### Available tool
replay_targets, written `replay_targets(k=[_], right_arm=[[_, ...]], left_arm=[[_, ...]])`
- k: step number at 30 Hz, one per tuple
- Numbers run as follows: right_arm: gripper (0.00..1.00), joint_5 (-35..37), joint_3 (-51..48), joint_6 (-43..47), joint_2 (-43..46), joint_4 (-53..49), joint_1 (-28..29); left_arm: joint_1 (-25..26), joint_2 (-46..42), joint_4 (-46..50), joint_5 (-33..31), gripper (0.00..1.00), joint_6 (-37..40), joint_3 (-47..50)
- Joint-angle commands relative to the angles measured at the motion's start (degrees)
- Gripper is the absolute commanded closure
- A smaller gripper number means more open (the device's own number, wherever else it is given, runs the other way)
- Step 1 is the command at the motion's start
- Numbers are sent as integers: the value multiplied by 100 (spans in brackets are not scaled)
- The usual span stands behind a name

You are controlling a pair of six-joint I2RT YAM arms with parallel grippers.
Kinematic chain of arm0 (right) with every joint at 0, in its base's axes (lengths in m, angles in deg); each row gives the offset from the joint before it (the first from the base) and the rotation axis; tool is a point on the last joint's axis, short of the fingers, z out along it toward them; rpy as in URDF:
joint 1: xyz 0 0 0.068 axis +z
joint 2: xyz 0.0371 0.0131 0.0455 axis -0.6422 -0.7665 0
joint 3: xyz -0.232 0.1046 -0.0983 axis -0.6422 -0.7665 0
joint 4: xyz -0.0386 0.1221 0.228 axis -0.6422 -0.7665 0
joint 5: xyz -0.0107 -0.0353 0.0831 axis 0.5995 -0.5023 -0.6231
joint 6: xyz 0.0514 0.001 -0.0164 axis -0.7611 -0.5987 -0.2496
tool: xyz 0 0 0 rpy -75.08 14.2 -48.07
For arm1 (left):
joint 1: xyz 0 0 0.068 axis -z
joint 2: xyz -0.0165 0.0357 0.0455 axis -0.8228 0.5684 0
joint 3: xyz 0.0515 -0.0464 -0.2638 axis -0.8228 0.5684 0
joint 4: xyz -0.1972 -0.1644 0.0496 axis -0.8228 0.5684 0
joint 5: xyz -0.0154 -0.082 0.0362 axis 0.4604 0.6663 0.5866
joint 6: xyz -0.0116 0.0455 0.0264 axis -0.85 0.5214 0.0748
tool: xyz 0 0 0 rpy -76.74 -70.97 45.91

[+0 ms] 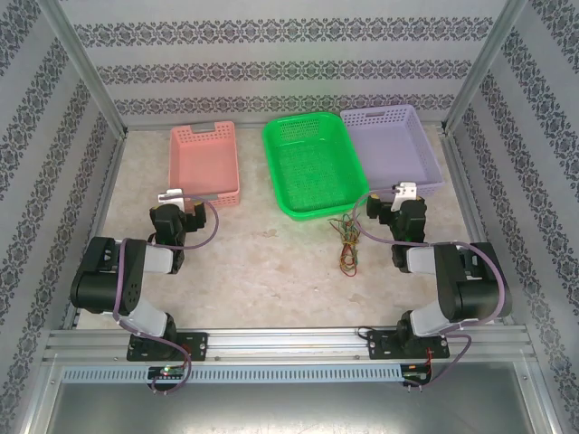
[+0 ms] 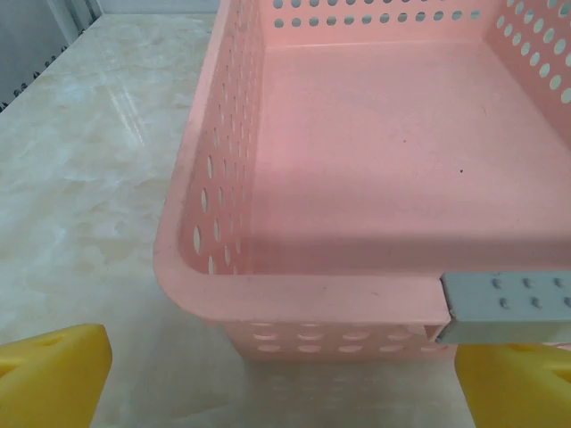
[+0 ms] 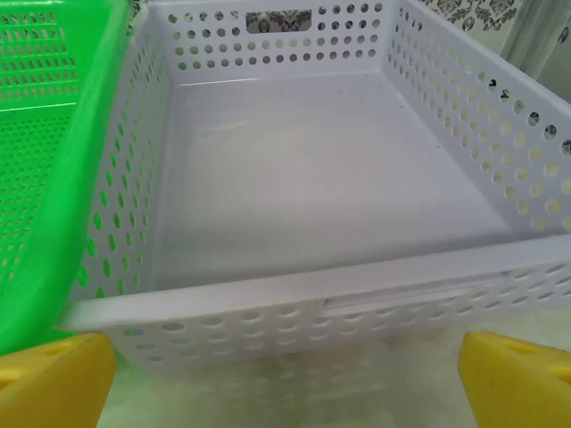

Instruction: Untangle the cables

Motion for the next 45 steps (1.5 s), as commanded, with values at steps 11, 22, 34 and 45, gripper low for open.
replay_targets(k=[11, 22, 34, 45], right_arm=[[2, -186, 109, 79, -31, 28, -29], [2, -186, 121, 87, -39, 20, -25], [2, 1978, 1263, -1464, 3247, -3074, 639], [37, -589, 2769, -5916, 3534, -9305, 1257]], left_arm=[[41, -44, -101, 29, 1, 65, -89], [43, -46, -89, 26, 0, 67, -89], [463, -3021, 4080, -2023, 1, -1390, -1138], [1013, -3063, 7490, 1191, 4, -4089, -3201]])
